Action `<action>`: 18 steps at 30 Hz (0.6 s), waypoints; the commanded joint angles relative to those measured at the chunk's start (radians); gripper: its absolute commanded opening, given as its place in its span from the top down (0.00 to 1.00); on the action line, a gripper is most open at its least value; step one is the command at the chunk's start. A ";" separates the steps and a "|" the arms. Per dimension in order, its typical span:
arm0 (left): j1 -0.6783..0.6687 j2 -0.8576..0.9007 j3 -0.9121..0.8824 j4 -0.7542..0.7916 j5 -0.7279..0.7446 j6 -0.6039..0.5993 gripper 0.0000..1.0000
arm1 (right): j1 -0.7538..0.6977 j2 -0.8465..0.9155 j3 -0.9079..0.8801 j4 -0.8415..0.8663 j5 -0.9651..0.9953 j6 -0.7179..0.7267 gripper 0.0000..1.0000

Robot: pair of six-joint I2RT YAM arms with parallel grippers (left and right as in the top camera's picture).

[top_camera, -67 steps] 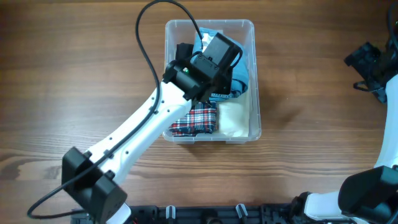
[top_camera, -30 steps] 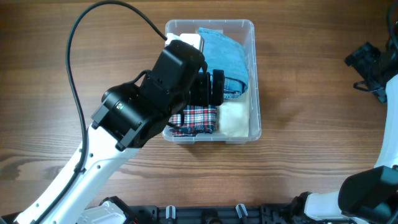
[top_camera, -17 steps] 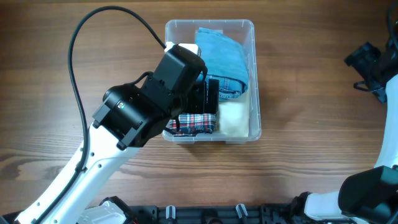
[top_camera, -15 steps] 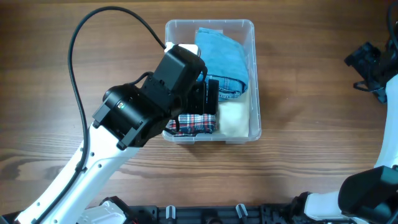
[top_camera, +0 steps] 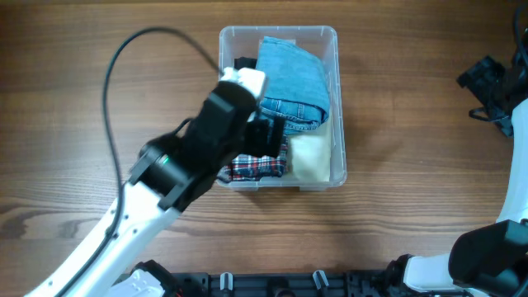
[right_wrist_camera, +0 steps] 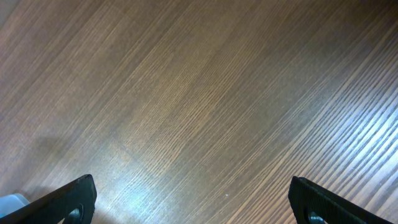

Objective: Pack container

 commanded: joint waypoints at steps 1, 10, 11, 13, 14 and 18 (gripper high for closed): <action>0.089 -0.178 -0.231 0.134 0.086 0.027 0.00 | -0.004 0.008 -0.007 0.002 -0.007 0.012 0.00; 0.323 -0.562 -0.681 0.458 0.200 0.028 0.00 | -0.004 0.008 -0.007 0.002 -0.007 0.012 0.00; 0.358 -0.621 -0.739 0.502 0.208 0.028 0.00 | -0.004 0.008 -0.007 0.002 -0.007 0.012 0.00; 0.415 -0.717 -0.835 0.576 0.216 0.028 0.00 | -0.004 0.008 -0.007 0.002 -0.007 0.012 0.00; 0.437 -0.754 -0.871 0.603 0.223 0.029 0.00 | -0.004 0.008 -0.007 0.002 -0.007 0.012 0.00; 0.554 -0.944 -1.049 0.746 0.284 0.029 0.00 | -0.004 0.008 -0.007 0.002 -0.007 0.012 0.00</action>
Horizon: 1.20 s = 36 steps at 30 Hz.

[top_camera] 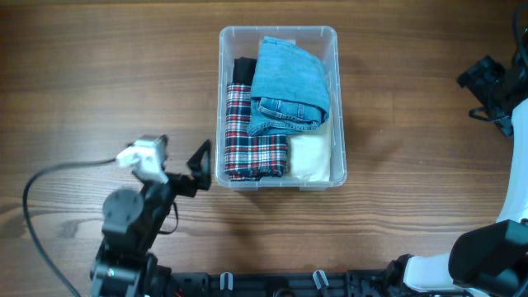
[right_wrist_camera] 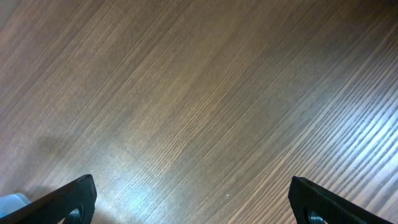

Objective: Pack container

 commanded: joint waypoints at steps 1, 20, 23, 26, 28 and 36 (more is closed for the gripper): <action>0.105 -0.171 -0.161 0.098 0.086 0.017 0.00 | -0.004 0.008 -0.007 0.001 -0.005 0.012 0.00; 0.233 -0.446 -0.297 0.124 0.108 0.095 0.00 | -0.004 0.008 -0.007 0.001 -0.005 0.013 0.00; 0.231 -0.452 -0.325 0.138 0.109 0.095 0.00 | -0.004 0.008 -0.007 0.001 -0.005 0.012 0.00; 0.223 -0.452 -0.344 0.164 0.109 0.095 0.00 | -0.004 0.008 -0.007 0.001 -0.005 0.012 0.00; 0.211 -0.452 -0.354 0.171 0.108 0.096 0.00 | -0.004 0.008 -0.007 0.001 -0.005 0.012 0.00; 0.181 -0.452 -0.354 0.042 0.091 0.096 0.00 | -0.004 0.008 -0.007 0.001 -0.005 0.012 0.00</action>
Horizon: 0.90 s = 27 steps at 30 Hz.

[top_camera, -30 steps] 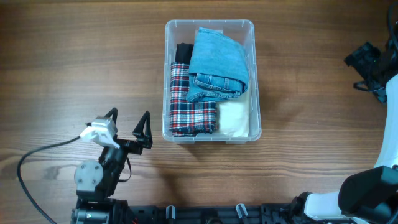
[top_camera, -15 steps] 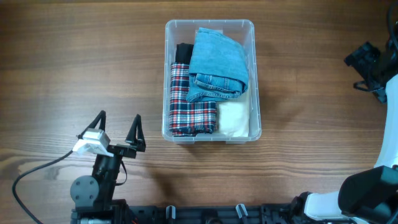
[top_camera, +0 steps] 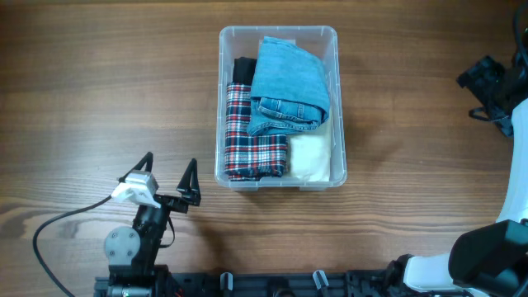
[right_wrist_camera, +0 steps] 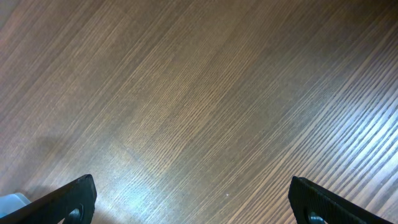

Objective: Pack container

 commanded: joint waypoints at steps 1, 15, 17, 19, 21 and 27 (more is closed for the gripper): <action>-0.001 -0.011 -0.009 -0.043 -0.002 0.020 0.00 | -0.004 0.008 -0.007 0.002 -0.005 0.012 0.00; 0.010 -0.008 -0.009 -0.042 -0.002 0.020 0.00 | -0.004 0.008 -0.007 0.002 -0.005 0.013 0.00; 0.010 -0.008 -0.009 -0.042 -0.002 0.020 0.00 | -0.004 0.008 -0.007 0.002 -0.005 0.013 0.00; 0.010 -0.008 -0.009 -0.042 -0.002 0.020 0.00 | -0.004 0.008 -0.007 0.002 -0.005 0.012 0.00; 0.010 -0.008 -0.009 -0.042 -0.002 0.020 0.00 | -0.004 0.008 -0.007 0.002 -0.005 0.012 0.00; 0.010 -0.008 -0.009 -0.042 -0.002 0.020 0.00 | -0.004 0.008 -0.007 0.002 -0.005 0.012 0.00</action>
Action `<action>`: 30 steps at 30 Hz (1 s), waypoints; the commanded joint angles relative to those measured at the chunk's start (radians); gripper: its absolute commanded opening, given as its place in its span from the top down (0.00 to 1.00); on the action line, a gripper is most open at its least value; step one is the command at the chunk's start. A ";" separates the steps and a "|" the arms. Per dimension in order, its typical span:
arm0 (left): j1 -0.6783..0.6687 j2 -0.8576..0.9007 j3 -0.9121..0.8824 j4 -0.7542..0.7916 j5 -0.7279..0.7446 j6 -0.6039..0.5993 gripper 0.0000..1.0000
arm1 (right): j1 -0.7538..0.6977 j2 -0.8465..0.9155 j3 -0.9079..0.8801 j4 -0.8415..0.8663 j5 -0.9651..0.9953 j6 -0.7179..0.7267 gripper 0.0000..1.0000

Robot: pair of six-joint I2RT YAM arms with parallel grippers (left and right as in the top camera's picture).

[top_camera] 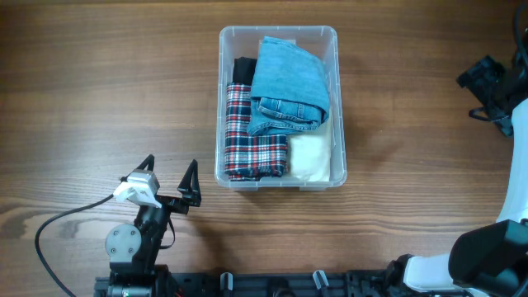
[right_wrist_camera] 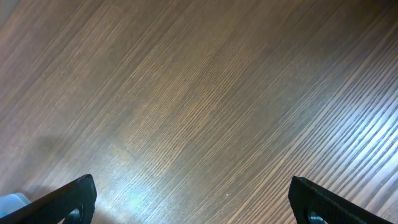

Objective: Pack container

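Observation:
A clear plastic container [top_camera: 337, 99] stands in the middle of the table. Inside it lie folded blue jeans [top_camera: 289, 78], a red plaid cloth [top_camera: 256, 136] along the left side, a black garment [top_camera: 242, 69] behind the plaid, and a cream cloth [top_camera: 310, 157] at the front right. My left gripper [top_camera: 171, 161] is open and empty near the front edge, left of the container. My right gripper [right_wrist_camera: 191, 182] is open wide over bare wood at the far right, well away from the container.
The wooden table [top_camera: 412, 190] surrounds the container on all sides. A black cable [top_camera: 58, 223] loops from the left arm near the front edge. A small pale object [right_wrist_camera: 9, 202] shows at the corner of the right wrist view.
At first my left arm reached over the container, its gripper above the plaid cloth at the left side. Then it was back at the front left of the table, open, with the plaid lying flat inside. It then sat nearer the front edge and stays there. The right arm never moved.

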 commanded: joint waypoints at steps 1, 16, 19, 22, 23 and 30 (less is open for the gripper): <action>0.009 -0.008 -0.007 -0.001 -0.001 0.019 0.00 | -0.004 0.008 -0.007 0.002 -0.005 0.012 0.00; 0.009 -0.007 -0.007 -0.001 -0.001 0.019 0.00 | 0.033 -0.215 -0.007 0.002 -0.005 0.013 0.00; 0.009 -0.007 -0.007 -0.001 -0.001 0.019 0.00 | 0.079 -0.378 -0.007 0.002 -0.005 0.012 0.00; 0.009 -0.007 -0.007 -0.001 -0.001 0.019 0.00 | 0.109 -0.493 -0.007 0.001 -0.005 0.013 0.00; 0.009 -0.007 -0.007 -0.001 -0.001 0.019 0.00 | 0.120 -0.540 -0.007 0.001 -0.005 0.013 0.00; 0.009 -0.007 -0.007 -0.001 -0.001 0.019 0.00 | 0.176 -0.746 -0.007 -0.004 -0.005 0.013 0.00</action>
